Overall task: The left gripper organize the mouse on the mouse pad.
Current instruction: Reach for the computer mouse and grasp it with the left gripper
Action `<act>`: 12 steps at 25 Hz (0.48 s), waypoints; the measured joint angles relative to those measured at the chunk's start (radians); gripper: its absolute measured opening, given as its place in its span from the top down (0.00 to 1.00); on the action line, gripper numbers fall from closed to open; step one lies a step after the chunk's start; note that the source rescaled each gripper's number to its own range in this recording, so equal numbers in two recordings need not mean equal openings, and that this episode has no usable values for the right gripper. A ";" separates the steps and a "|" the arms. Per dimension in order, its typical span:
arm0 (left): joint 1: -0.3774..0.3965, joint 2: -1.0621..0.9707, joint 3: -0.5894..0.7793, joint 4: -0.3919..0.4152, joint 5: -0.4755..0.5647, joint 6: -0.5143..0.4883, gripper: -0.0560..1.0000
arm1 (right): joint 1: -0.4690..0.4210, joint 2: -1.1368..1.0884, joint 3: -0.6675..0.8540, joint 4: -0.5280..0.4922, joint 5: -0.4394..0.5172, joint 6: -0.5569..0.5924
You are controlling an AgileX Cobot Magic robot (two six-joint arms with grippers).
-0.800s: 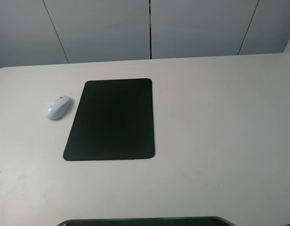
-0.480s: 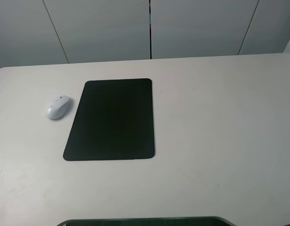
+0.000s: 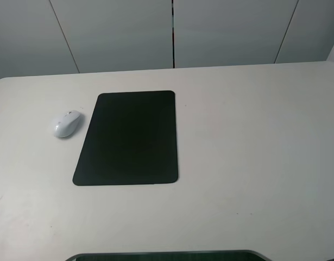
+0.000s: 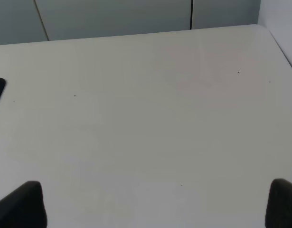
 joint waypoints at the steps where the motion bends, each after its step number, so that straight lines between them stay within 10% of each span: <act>1: 0.000 0.000 0.000 0.000 0.000 0.000 0.00 | 0.000 0.000 0.000 0.000 0.000 0.000; 12: 0.000 0.000 0.000 0.000 0.000 0.000 0.00 | 0.000 0.000 0.000 0.000 0.000 0.000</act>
